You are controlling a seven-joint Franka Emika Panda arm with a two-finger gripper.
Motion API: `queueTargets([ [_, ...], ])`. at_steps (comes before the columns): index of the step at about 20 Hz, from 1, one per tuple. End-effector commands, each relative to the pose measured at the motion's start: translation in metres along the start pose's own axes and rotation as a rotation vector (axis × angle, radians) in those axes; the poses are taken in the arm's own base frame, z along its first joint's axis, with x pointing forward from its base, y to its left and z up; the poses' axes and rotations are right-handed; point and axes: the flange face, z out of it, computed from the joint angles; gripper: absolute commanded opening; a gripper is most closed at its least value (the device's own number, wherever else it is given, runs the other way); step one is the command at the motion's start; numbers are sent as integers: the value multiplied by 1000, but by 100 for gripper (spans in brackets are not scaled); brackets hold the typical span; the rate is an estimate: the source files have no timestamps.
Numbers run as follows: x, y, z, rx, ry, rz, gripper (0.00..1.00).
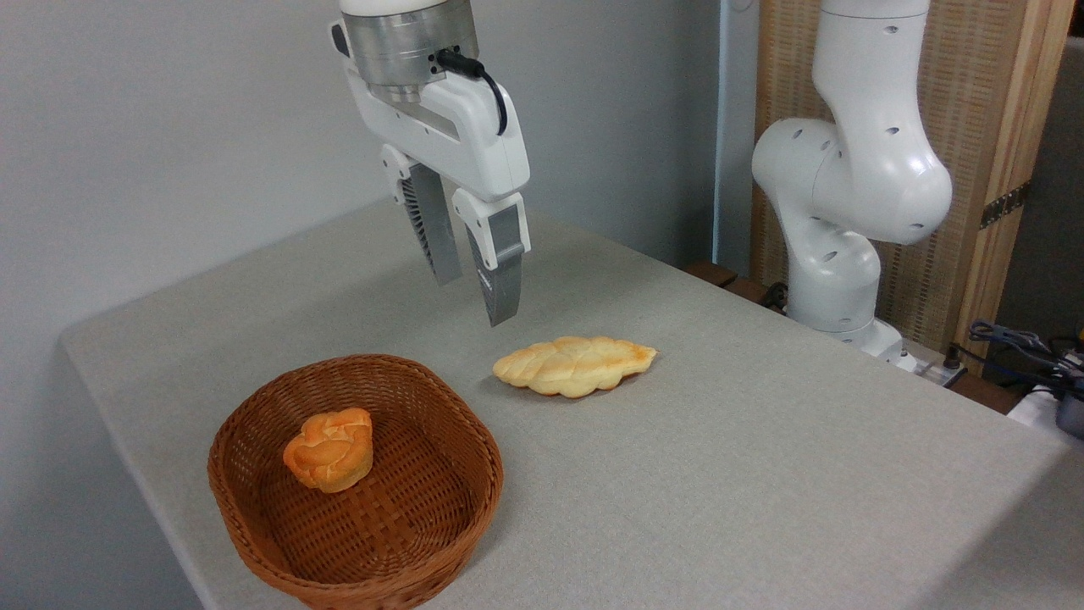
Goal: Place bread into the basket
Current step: 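Move the open gripper over the long golden bread loaf and lower it, then close the gripper on the middle of the golden bread loaf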
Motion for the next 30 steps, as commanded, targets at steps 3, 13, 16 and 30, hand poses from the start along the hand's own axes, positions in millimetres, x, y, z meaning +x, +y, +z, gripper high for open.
queueTargets([
  [3,-21,66,33,-12,70,121,100],
  [13,-53,124,118,-100,97,310,100],
  [16,-58,137,136,-85,78,370,100],
  [30,-84,119,176,-13,-61,550,100],
])
